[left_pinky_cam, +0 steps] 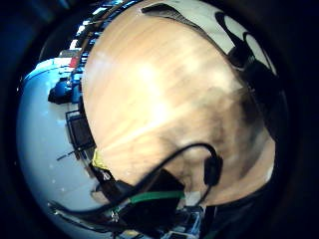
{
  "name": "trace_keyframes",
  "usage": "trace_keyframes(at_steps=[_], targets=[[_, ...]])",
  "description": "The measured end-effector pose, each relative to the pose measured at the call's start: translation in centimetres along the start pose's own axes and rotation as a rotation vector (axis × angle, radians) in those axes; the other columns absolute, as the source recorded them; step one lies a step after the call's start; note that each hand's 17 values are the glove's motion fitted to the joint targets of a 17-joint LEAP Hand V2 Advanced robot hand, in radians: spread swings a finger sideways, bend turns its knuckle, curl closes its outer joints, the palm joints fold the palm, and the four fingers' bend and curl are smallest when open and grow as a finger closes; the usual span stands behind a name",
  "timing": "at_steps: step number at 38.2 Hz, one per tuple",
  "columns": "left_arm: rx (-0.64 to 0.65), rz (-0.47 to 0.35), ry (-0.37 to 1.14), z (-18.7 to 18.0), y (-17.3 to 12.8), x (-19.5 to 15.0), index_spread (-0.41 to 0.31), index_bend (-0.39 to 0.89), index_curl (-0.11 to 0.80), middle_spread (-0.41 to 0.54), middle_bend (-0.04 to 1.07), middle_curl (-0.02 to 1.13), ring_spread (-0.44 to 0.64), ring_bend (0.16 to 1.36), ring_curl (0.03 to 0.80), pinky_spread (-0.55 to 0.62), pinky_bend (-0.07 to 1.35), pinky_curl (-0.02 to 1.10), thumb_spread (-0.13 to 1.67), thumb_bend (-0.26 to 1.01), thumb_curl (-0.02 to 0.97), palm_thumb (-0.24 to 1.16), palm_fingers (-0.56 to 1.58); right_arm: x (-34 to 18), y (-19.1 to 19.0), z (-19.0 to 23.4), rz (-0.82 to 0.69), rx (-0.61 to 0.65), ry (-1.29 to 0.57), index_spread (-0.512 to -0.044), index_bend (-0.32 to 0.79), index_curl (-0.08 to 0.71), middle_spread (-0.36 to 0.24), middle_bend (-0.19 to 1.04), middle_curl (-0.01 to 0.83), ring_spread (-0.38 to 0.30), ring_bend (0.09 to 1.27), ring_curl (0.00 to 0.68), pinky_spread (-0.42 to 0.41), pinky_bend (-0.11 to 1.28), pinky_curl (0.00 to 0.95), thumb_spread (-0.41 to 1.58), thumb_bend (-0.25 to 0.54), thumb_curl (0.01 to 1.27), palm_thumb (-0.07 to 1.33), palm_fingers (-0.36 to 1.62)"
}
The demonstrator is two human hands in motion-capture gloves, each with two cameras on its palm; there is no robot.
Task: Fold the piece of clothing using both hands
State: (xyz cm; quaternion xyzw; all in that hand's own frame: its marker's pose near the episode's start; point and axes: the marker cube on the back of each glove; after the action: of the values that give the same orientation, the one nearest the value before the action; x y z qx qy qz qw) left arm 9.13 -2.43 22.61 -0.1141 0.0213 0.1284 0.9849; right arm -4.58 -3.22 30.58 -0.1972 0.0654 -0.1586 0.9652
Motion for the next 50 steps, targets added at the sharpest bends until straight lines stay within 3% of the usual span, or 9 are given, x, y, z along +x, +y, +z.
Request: trace_keyframes(at_steps=[5,11,14,15,17,22,30,38,50], targets=[[-0.015,0.053,0.033,-1.7,2.5,1.1,-0.238,0.28,0.381,-0.219,0.32,0.40,-0.26,0.55,0.315,-0.08,0.14,0.27,1.25,0.03,0.256,0.56,0.88,-0.2,3.0,-2.5,-0.065,-0.047,0.061,-0.276,0.19,0.339,-0.164,0.30,0.437,-0.224,0.63,0.416,-0.302,0.62,0.396,0.99,0.118,0.35,1.08,1.33],[0.068,0.163,0.048,-3.3,5.1,2.5,-0.253,0.37,0.426,-0.240,0.41,0.45,-0.23,0.42,0.305,0.01,0.04,0.22,1.27,0.02,0.262,0.58,0.83,-0.1,6.5,-6.2,-0.046,-0.094,0.127,-0.271,0.19,0.363,-0.167,0.31,0.448,-0.232,0.62,0.422,-0.310,0.62,0.401,0.98,0.094,0.35,1.10,1.33],[0.101,0.198,0.077,-3.5,6.2,2.9,-0.255,0.37,0.432,-0.244,0.42,0.46,-0.23,0.42,0.316,0.03,0.07,0.20,1.27,0.02,0.264,0.59,0.84,0.0,7.9,-7.7,-0.034,-0.097,0.140,-0.270,0.18,0.373,-0.168,0.31,0.452,-0.234,0.62,0.425,-0.312,0.62,0.404,0.98,0.083,0.35,1.10,1.33],[0.109,0.206,0.086,-3.5,6.5,3.0,-0.264,0.45,0.459,-0.249,0.44,0.46,-0.21,0.35,0.290,0.06,0.03,0.18,1.27,0.01,0.274,0.59,0.82,0.0,8.4,-8.1,-0.032,-0.094,0.143,-0.269,0.20,0.380,-0.169,0.31,0.454,-0.233,0.63,0.428,-0.312,0.61,0.404,0.98,0.082,0.35,1.11,1.34],[0.121,0.223,0.104,-3.5,7.2,3.3,-0.268,0.48,0.468,-0.250,0.44,0.47,-0.21,0.34,0.296,0.08,0.04,0.17,1.26,0.00,0.283,0.59,0.82,-0.1,9.4,-9.1,-0.031,-0.082,0.145,-0.267,0.20,0.389,-0.170,0.31,0.455,-0.233,0.62,0.429,-0.312,0.62,0.408,0.98,0.076,0.35,1.12,1.34],[0.082,0.271,0.163,-3.4,9.1,3.9,-0.273,0.52,0.483,-0.251,0.44,0.48,-0.20,0.33,0.303,0.11,0.06,0.14,1.23,-0.01,0.311,0.58,0.80,-0.2,11.0,-10.4,-0.039,-0.046,0.143,-0.262,0.20,0.406,-0.172,0.32,0.462,-0.232,0.62,0.435,-0.309,0.61,0.411,0.99,0.061,0.35,1.13,1.34],[0.054,0.266,0.226,-6.0,11.1,3.9,-0.265,0.54,0.491,-0.242,0.42,0.48,-0.15,0.31,0.317,0.16,0.08,0.11,1.24,-0.01,0.341,0.60,0.76,0.2,12.1,-11.5,-0.022,-0.019,0.139,-0.260,0.19,0.427,-0.173,0.32,0.469,-0.232,0.63,0.442,-0.310,0.59,0.416,1.00,0.037,0.34,1.14,1.33],[0.095,0.195,0.248,-11.4,9.1,2.3,-0.259,0.55,0.498,-0.240,0.43,0.48,-0.13,0.30,0.326,0.18,0.08,0.09,1.23,-0.01,0.376,0.62,0.78,1.2,11.4,-15.9,0.030,0.055,0.128,-0.263,0.19,0.442,-0.175,0.32,0.476,-0.231,0.63,0.449,-0.305,0.59,0.421,1.02,0.019,0.34,1.16,1.32],[0.029,-0.015,0.257,-13.4,-0.1,-1.1,-0.255,0.57,0.512,-0.229,0.42,0.50,-0.12,0.30,0.346,0.19,0.09,0.09,1.19,0.00,0.445,0.64,0.78,4.4,-0.6,-19.6,0.195,0.089,0.068,-0.264,0.19,0.456,-0.172,0.32,0.485,-0.233,0.63,0.457,-0.303,0.58,0.428,1.07,-0.005,0.33,1.17,1.31]])
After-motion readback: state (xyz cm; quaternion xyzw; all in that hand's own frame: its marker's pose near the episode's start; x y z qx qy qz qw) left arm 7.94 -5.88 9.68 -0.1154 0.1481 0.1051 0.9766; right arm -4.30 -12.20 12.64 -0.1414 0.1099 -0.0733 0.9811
